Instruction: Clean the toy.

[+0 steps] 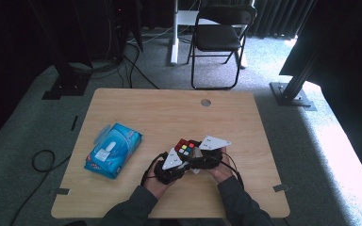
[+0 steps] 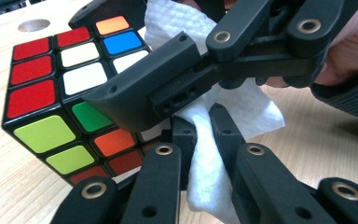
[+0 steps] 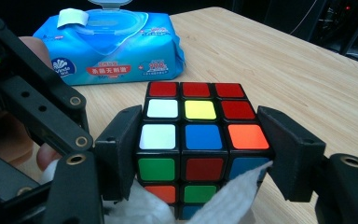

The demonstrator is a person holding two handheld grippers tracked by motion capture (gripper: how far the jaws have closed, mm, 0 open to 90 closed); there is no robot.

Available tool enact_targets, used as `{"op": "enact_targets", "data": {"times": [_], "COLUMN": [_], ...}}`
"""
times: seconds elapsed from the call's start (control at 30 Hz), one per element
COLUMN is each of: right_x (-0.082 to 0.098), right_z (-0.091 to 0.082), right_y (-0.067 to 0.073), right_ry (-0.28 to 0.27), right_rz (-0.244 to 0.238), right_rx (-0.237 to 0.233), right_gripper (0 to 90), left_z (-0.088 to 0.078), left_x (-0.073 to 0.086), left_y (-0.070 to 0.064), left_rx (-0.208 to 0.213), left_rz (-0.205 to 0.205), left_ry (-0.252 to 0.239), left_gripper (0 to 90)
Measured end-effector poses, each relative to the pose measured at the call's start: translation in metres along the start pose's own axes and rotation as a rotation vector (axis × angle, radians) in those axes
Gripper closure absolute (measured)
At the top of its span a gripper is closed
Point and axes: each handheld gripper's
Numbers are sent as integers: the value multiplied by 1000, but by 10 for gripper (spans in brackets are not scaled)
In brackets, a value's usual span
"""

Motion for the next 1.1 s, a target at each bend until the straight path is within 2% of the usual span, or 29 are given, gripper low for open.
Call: {"op": "enact_targets", "data": {"times": [0.5,0.67,0.8,1.1], "right_x": [-2,-2,-2,1], "right_z": [-4,-4,-5,-5], "right_y": [-4,-4,-4,-9], "right_ry": [-14,-14,-14,-10], "right_rz": [7,12,12,24], "right_rx": [9,10,14,36], "right_gripper": [342,342,342,342], "left_z": [8,12,12,7], "left_x": [7,9,8,4], "left_y": [0,-1,-2,-3], "left_rx": [-3,-8,-4,-2], "left_rz": [-2,8,6,30], "left_ry": [40,70,63,54], "left_gripper": [833,833,833,833]}}
Point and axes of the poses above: each handheld gripper's, and its own axes: z roughly forward along the jaws, x roughly out of its underside, y roughly to its left, and after that the axes turned 1 degree about x, right-handed
